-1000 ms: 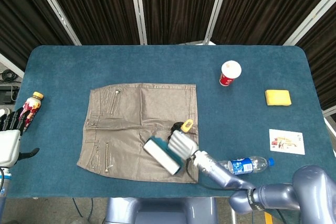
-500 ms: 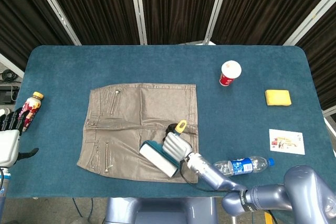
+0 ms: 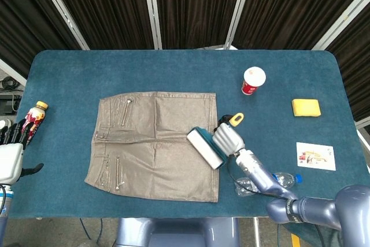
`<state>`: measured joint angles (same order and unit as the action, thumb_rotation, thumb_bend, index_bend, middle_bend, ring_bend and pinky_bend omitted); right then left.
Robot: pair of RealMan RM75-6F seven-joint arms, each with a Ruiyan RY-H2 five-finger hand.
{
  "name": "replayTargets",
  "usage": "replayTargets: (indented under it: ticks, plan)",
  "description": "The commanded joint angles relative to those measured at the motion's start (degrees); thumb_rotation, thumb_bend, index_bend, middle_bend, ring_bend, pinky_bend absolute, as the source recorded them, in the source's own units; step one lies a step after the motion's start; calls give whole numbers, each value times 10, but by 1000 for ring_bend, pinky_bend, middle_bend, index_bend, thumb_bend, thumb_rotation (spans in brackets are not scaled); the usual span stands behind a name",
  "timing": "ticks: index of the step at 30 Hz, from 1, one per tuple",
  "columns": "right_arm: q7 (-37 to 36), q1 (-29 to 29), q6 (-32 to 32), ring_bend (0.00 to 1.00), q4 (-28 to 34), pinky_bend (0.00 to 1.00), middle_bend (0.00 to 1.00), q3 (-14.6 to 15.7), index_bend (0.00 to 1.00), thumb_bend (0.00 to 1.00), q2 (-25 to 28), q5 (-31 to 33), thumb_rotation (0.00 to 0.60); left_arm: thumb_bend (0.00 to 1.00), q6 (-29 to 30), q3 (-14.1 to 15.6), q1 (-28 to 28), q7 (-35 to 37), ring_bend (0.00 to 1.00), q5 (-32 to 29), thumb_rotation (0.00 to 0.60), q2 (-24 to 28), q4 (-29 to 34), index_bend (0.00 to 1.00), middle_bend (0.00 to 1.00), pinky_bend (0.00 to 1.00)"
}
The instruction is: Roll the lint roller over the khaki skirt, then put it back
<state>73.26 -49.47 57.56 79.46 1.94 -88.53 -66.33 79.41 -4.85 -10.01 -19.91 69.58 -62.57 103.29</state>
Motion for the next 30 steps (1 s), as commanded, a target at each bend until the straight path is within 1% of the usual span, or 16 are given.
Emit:
replayTargets:
  ticks: [1, 5, 9, 13, 15, 16, 17, 18, 19, 20, 21, 22, 23, 25, 27, 30]
  plan:
    - [-28, 11, 8, 391, -12, 408, 490, 1, 461, 1000, 16, -7, 600, 0, -1, 0, -1, -3, 0, -2, 600, -2, -1, 0, 0, 0]
    - [-66, 27, 16, 391, -28, 408, 490, -7, 461, 1000, 35, 3, 600, 0, -1, 0, -1, -4, 0, -3, 600, -3, -1, 0, 0, 0]
    - [-91, 42, 11, 391, -52, 408, 490, -16, 462, 1000, 47, 32, 600, 0, 1, 0, 0, -4, 0, -2, 600, -3, 2, 0, 0, 0]
    - [-110, 54, -2, 391, -81, 409, 490, -26, 460, 1000, 45, 70, 600, 0, 2, 1, 0, -5, 0, 0, 600, -3, 5, 0, 0, 0]
    - [-115, 57, -8, 388, -93, 409, 490, -28, 448, 975, 41, 82, 600, 0, 4, 1, 1, -6, 0, 2, 600, -3, 6, 0, 0, 0]
    - [-120, 60, -13, 375, -99, 409, 481, -29, 405, 893, 40, 90, 600, 0, 6, 1, 1, -6, 0, 3, 600, -3, 7, 0, 0, 0]
    - [-124, 62, -16, 344, -103, 409, 450, -30, 334, 750, 38, 94, 600, 0, 7, 1, 2, -6, 0, 4, 600, -3, 7, 0, 0, 0]
    - [-128, 63, -18, 280, -104, 399, 379, -31, 217, 518, 37, 96, 600, 0, 7, 1, 2, -6, 0, 4, 600, -3, 7, 0, 0, 0]
    - [-136, 65, -23, 225, -105, 384, 314, -33, 137, 353, 36, 104, 600, 0, 7, 2, 2, -6, 0, 4, 600, -3, 8, 0, 0, 0]
    - [-139, 66, -26, 140, -104, 354, 212, -34, 49, 151, 36, 107, 600, 0, 7, 2, 2, -7, 0, 4, 600, -3, 8, 0, 0, 0]
    - [-144, 68, -29, 72, -100, 317, 130, -37, 9, 44, 37, 116, 600, 0, 6, 2, 1, -7, 0, 3, 600, -3, 8, 0, 0, 0]
    - [-144, 68, -30, 41, -97, 296, 89, -39, 0, 11, 38, 121, 600, 0, 6, 2, 1, -8, 0, 3, 600, -3, 8, 0, 0, 0]
    - [-144, 68, -28, 13, -93, 268, 45, -40, 0, 0, 40, 122, 600, 0, 5, 2, 1, -8, 0, 2, 600, -3, 8, 0, 0, 0]
    - [-145, 70, -21, 0, -87, 225, 8, -41, 0, 0, 42, 120, 600, 0, 5, 1, 1, -7, 0, 1, 600, -3, 8, 0, 0, 0]
    - [-152, 75, -6, 0, -70, 200, 1, -43, 0, 0, 51, 113, 600, 0, 5, 1, 1, -4, 0, 2, 600, -1, 9, 0, 0, 0]
    - [-172, 87, 18, 0, -39, 199, 1, -42, 0, 0, 72, 95, 600, 0, 5, 1, 2, 0, 0, 4, 600, 1, 9, 0, 0, 0]
